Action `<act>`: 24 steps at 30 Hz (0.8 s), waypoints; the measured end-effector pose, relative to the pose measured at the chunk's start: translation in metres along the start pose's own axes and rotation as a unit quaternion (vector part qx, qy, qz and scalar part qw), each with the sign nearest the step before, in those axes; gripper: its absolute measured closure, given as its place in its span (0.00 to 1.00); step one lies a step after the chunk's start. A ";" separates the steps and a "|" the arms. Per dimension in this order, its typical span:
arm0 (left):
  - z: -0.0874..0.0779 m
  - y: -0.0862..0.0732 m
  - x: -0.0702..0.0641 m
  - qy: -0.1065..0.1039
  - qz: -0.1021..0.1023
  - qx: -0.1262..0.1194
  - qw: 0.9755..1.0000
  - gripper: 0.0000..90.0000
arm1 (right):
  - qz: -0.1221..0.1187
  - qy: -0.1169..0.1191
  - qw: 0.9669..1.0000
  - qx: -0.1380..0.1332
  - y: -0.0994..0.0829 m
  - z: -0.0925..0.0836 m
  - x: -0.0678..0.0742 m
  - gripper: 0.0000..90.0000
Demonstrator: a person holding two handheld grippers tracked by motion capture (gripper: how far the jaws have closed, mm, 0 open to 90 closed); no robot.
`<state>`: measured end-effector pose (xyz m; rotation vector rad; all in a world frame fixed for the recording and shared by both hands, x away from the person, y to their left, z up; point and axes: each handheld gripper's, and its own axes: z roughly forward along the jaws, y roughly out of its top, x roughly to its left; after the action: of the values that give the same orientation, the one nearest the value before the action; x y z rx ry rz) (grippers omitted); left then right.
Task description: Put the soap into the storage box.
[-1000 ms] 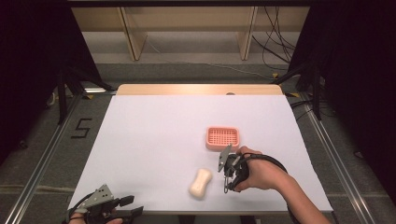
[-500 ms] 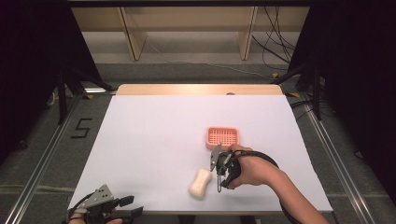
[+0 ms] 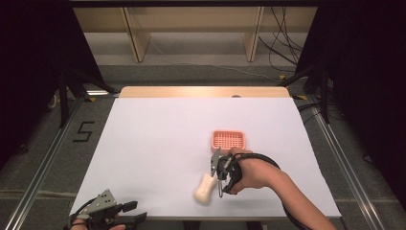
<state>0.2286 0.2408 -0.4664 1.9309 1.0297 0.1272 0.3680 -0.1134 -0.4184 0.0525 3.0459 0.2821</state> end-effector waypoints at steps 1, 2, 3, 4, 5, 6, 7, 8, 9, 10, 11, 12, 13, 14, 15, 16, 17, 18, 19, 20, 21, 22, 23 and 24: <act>0.000 0.000 0.000 0.000 0.001 0.001 1.000 0.47 | -0.009 0.004 1.000 0.000 0.002 0.001 -0.001 0.39; 0.000 0.000 0.000 0.000 0.001 0.001 1.000 0.47 | -0.009 0.004 1.000 0.000 0.002 0.001 -0.001 0.39; 0.000 0.000 0.000 0.000 0.001 0.001 1.000 0.47 | -0.025 0.003 1.000 -0.004 0.002 0.002 -0.004 0.39; 0.000 0.000 0.000 -0.001 0.001 0.001 1.000 0.47 | -0.029 0.000 1.000 0.003 0.004 0.001 -0.004 0.38; 0.000 0.000 0.000 -0.001 0.001 0.001 1.000 0.47 | -0.046 -0.001 0.999 0.002 0.005 0.002 -0.006 0.38; 0.000 0.000 0.000 -0.001 0.001 0.001 1.000 0.47 | -0.038 0.005 0.999 -0.001 0.007 0.002 -0.004 0.38; 0.000 0.000 0.000 -0.001 0.001 0.001 1.000 0.47 | -0.022 0.011 1.000 -0.002 0.010 0.002 -0.002 0.38; 0.000 0.000 0.000 -0.001 0.001 0.001 1.000 0.47 | -0.022 0.011 1.000 -0.002 0.010 0.002 -0.002 0.38; 0.000 0.000 0.000 -0.001 0.001 0.001 1.000 0.47 | -0.022 0.007 1.000 0.003 0.012 0.003 -0.002 0.37; 0.000 0.000 0.000 -0.001 0.001 0.001 1.000 0.47 | -0.022 0.007 1.000 0.003 0.012 0.003 -0.002 0.37; 0.000 0.000 0.000 -0.001 0.001 0.001 1.000 0.47 | -0.025 0.009 1.000 0.002 0.013 0.003 -0.002 0.37; 0.000 0.000 0.000 -0.001 0.002 0.001 1.000 0.47 | -0.015 0.010 1.000 0.011 0.015 0.003 0.000 0.36; 0.000 0.000 0.000 -0.001 0.002 -0.002 1.000 0.47 | -0.032 0.005 0.999 0.014 0.017 0.003 -0.002 0.36; 0.000 0.000 0.000 -0.001 0.002 -0.002 1.000 0.47 | -0.032 0.005 0.999 0.014 0.017 0.003 -0.002 0.36; 0.000 -0.001 0.000 -0.001 0.002 -0.003 1.000 0.47 | -0.043 0.005 0.999 0.006 0.018 0.004 -0.004 0.36; 0.000 -0.001 0.000 -0.001 0.001 -0.003 1.000 0.47 | -0.044 0.004 0.999 0.016 0.020 0.005 -0.003 0.36; 0.000 -0.001 0.000 -0.001 0.002 -0.002 1.000 0.47 | -0.028 0.010 0.999 0.017 0.021 0.004 -0.002 0.36; 0.000 -0.001 0.000 -0.001 0.003 -0.002 1.000 0.47 | -0.025 0.008 1.000 0.017 0.022 0.005 -0.001 0.36; 0.000 -0.001 0.000 -0.001 0.003 -0.001 1.000 0.47 | -0.047 0.007 0.999 0.006 0.024 0.007 -0.004 0.36; 0.000 -0.001 0.000 -0.001 0.003 -0.001 1.000 0.47 | -0.047 0.007 0.999 0.006 0.024 0.007 -0.004 0.36; 0.000 -0.001 0.000 -0.001 0.003 -0.002 1.000 0.47 | -0.066 0.008 0.998 0.010 0.026 0.008 -0.006 0.36; 0.000 -0.001 0.000 -0.001 0.003 -0.002 1.000 0.47 | -0.066 0.008 0.998 0.010 0.026 0.008 -0.006 0.36; 0.000 -0.001 0.000 -0.001 0.003 -0.002 1.000 0.47 | -0.039 0.012 0.999 0.019 0.028 0.008 -0.003 0.36; 0.000 -0.001 0.000 -0.001 0.003 -0.002 1.000 0.47 | -0.039 0.012 0.999 0.019 0.028 0.008 -0.003 0.36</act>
<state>0.2283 0.2407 -0.4671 1.9306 1.0220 0.1301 0.3720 -0.0845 -0.4213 -0.0664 3.0684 0.2198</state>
